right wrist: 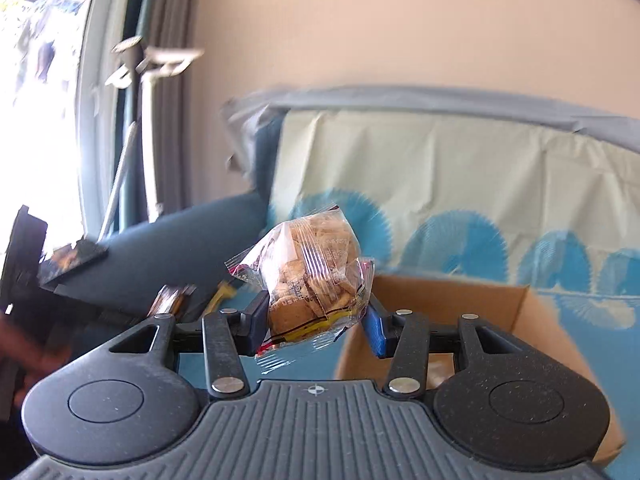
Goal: Organize snacks
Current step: 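Carry the cracker bag and dark biscuit bar over the box and open both tools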
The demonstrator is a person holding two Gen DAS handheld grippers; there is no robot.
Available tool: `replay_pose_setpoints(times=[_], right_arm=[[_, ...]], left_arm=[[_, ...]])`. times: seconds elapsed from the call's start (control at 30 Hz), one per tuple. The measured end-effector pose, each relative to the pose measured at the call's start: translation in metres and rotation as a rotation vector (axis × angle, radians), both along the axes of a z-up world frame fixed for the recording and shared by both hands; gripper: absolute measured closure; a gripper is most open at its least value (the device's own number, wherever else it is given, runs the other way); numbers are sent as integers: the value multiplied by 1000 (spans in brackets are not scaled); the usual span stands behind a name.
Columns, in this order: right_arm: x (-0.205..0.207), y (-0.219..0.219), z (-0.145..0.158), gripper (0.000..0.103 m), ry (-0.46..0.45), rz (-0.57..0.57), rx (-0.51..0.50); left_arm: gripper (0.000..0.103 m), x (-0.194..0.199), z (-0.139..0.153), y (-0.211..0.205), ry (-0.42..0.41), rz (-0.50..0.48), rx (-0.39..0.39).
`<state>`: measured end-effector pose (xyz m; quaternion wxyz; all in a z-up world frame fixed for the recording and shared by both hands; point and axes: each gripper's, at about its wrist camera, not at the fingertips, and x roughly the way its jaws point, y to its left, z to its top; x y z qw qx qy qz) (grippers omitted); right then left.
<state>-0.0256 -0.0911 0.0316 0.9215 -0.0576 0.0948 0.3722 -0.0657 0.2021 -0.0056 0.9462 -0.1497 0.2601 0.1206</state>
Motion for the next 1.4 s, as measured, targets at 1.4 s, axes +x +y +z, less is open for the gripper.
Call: replay_pose_setpoints(times=[1.4], right_arm=[[102, -87, -1, 53, 11, -203, 95]], left_arm=[[60, 27, -4, -67, 7, -21, 13]])
